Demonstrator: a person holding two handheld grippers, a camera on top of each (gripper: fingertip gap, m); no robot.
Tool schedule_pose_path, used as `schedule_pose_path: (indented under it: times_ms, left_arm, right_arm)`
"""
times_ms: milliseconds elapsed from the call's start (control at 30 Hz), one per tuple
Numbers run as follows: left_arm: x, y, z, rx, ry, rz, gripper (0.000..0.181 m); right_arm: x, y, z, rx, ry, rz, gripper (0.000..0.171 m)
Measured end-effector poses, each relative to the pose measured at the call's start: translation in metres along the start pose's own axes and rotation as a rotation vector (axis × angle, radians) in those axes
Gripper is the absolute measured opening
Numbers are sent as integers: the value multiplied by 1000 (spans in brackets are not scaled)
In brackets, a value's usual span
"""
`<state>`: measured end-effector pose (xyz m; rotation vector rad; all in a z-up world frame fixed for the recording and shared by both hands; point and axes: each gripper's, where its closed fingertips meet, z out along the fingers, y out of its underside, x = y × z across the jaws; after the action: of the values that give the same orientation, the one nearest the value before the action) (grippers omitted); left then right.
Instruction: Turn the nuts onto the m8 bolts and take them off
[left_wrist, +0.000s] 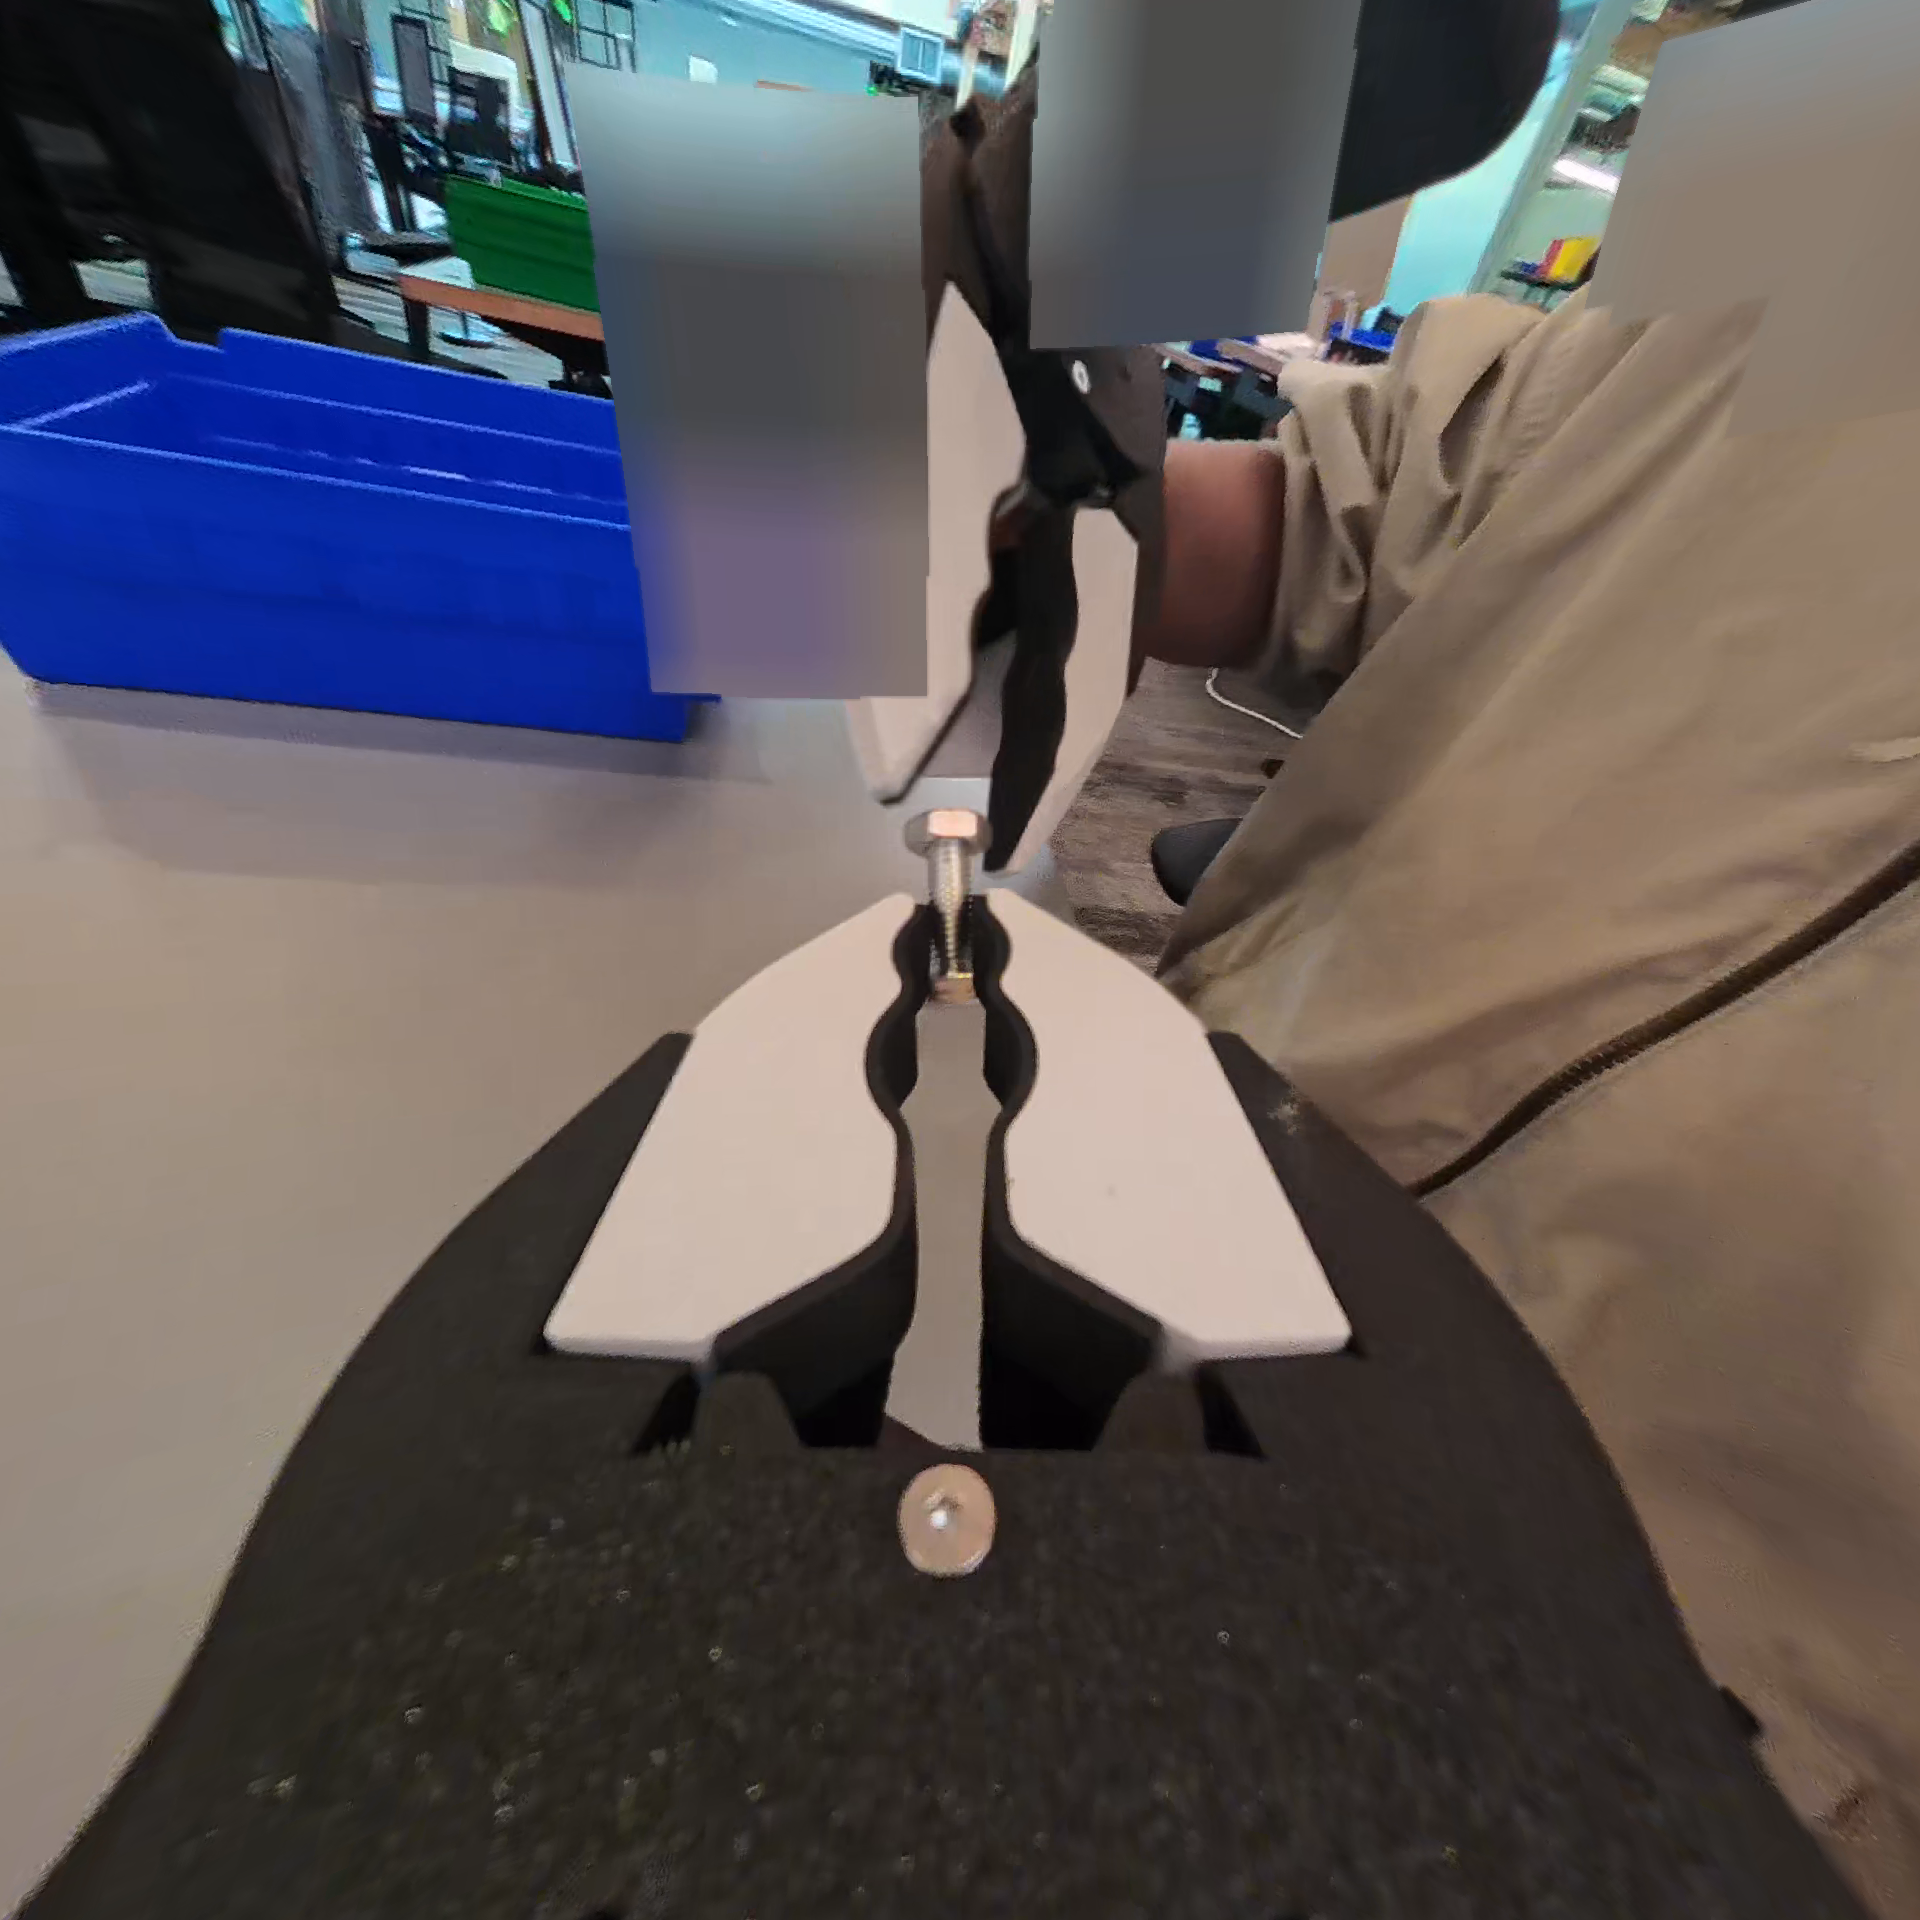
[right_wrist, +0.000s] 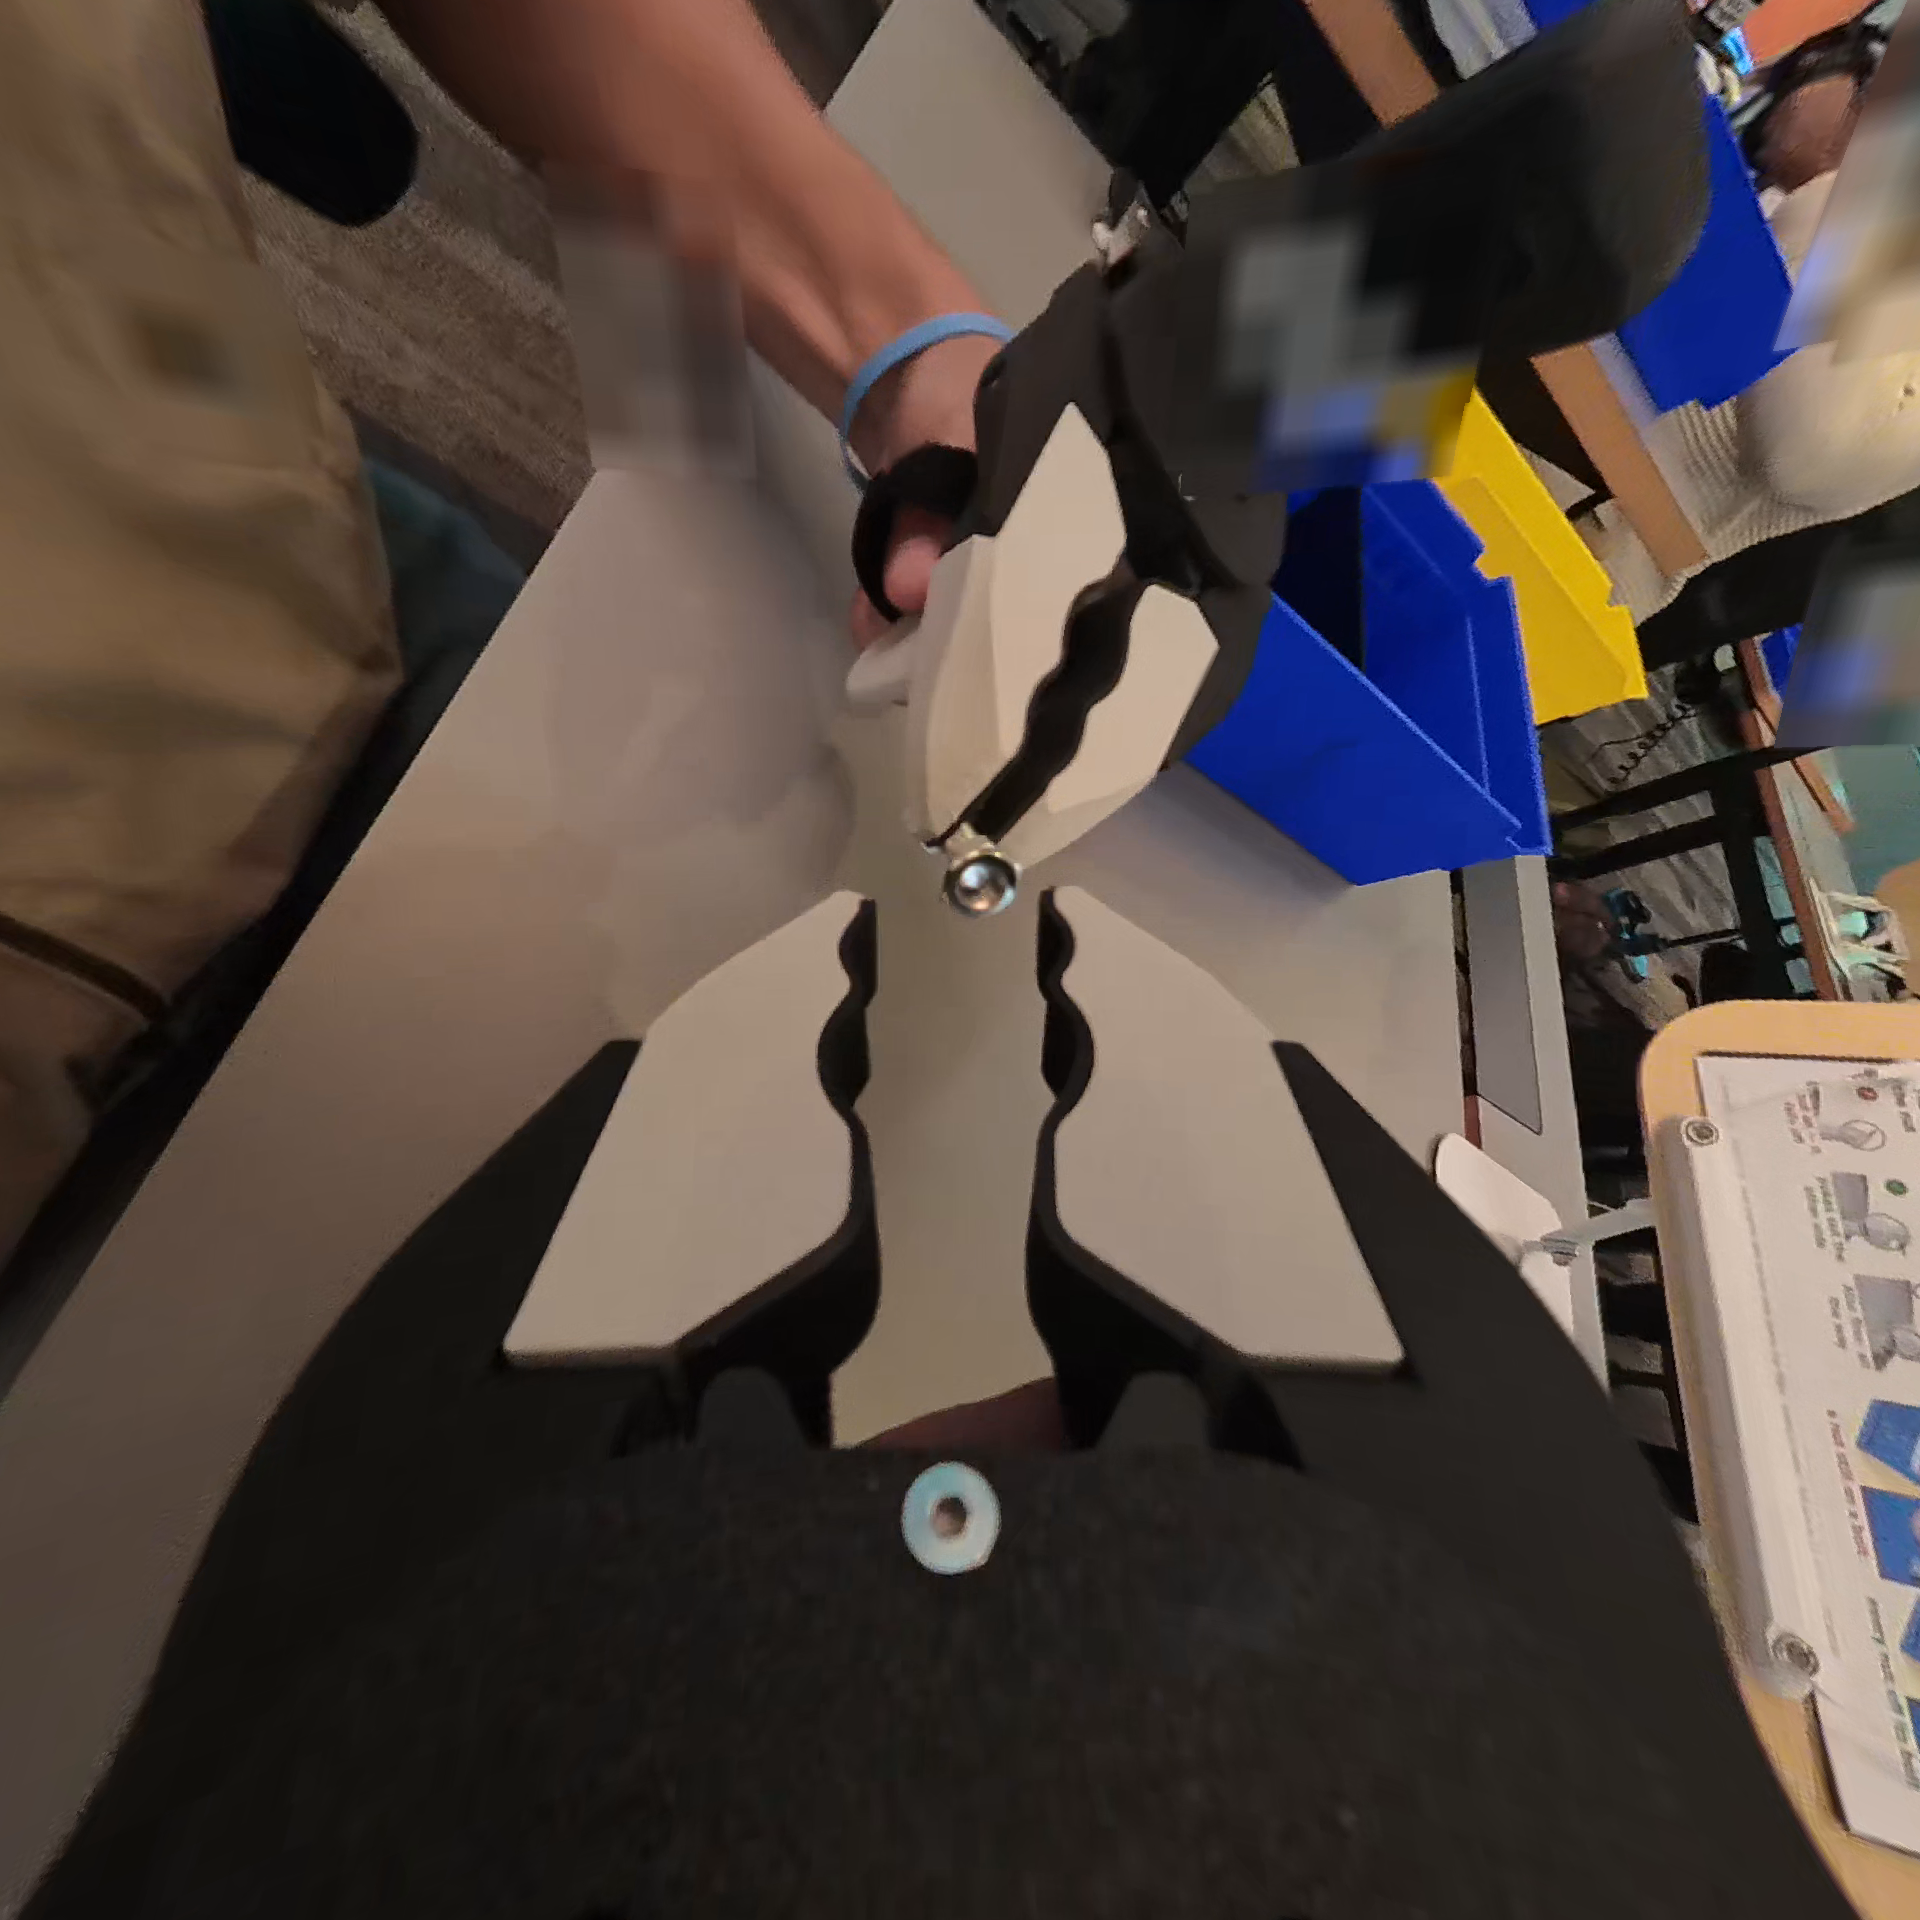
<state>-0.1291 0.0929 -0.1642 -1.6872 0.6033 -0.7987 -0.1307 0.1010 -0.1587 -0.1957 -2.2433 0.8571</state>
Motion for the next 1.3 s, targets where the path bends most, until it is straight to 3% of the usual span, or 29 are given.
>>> schedule_pose_path:
  times_ms: [133, 333, 500, 600, 700, 767, 833, 900, 1000, 1300]
  left_arm:
    - [2, 5, 5, -45, -6, 26, 7]
    - [0, 3, 5, -30, -20, 29, 7]
    - [-9, 3, 0, -16, -52, 27, 7]
    - [-27, 16, -10, -47, -222, 43, 7]
    - [-32, 18, -20, 28, -355, 33, 7]
    - [-38, 13, -23, 83, -429, 31, 7]
    - [-50, 6, -30, 135, -554, 35, 7]
    - [-56, 3, -35, 178, -652, 14, 7]
    - [-58, 12, -35, 118, -768, 5, 7]
    - [-37, 27, -28, 70, -769, 25, 7]
  right_arm:
    - [-2, -5, 2, 25, -23, -5, 15]
    - [-4, 1, 9, 13, -54, 50, 17]
    - [10, 13, 4, -23, 26, 84, 13]
    - [21, 51, -31, -129, 183, 262, 17]
    - [-1, 95, -66, -319, 391, 463, 38]
    - [-25, 118, -76, -398, 517, 582, 37]
    - [-43, 131, -74, -400, 582, 730, 49]
    - [-56, 149, -71, -421, 632, 903, 47]
    - [-66, 152, -60, -368, 627, 1060, 40]
    - [-66, 146, -32, -440, 496, 998, 40]
